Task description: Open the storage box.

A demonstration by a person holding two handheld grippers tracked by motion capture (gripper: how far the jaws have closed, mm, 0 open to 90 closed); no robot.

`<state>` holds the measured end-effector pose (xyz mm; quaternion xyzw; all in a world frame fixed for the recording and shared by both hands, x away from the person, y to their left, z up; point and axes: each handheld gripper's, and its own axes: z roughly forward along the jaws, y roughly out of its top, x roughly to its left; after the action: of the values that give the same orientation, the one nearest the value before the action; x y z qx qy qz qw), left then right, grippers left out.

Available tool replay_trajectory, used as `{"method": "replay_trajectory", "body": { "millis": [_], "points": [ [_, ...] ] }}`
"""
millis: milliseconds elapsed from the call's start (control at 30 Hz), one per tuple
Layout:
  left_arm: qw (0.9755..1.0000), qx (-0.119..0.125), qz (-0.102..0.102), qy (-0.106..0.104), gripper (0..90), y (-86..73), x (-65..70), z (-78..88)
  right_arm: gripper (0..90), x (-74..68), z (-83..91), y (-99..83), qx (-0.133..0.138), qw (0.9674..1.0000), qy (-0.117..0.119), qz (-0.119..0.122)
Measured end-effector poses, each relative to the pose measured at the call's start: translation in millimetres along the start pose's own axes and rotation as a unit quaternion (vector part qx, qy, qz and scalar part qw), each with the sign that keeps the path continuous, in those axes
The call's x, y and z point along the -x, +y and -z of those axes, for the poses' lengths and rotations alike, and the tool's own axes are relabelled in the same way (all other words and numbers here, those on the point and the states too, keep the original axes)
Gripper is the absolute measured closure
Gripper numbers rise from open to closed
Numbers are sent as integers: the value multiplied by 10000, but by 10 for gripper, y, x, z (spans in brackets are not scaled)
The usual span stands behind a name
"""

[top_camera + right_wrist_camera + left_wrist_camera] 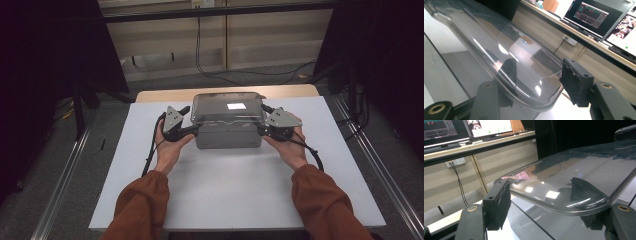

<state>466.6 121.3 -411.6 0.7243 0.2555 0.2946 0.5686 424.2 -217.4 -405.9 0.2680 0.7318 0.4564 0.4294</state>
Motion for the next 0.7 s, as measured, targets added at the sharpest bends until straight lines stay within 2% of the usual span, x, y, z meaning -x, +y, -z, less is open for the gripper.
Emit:
{"method": "replay_trajectory", "body": {
  "millis": [233,367,433,600,633,700],
  "points": [
    [10000,33,-36,-36,337,16,-13,3,468,-6,-27,21,137,9999,57,26],
    [9999,117,47,-28,336,41,-14,-5,473,-15,-52,46,245,9996,58,-103],
    [9999,103,-14,-25,337,59,-21,-2,478,-10,-55,52,295,9994,84,-149],
    [9999,118,-12,-79,353,86,-28,-8,491,17,-48,59,333,9991,97,-262],
    [9998,169,42,-68,359,99,-31,-9,494,36,-45,63,366,9989,110,-280],
    [9998,154,5,-96,369,105,-40,-8,495,42,-41,64,374,9986,128,-340]
  ]
}}
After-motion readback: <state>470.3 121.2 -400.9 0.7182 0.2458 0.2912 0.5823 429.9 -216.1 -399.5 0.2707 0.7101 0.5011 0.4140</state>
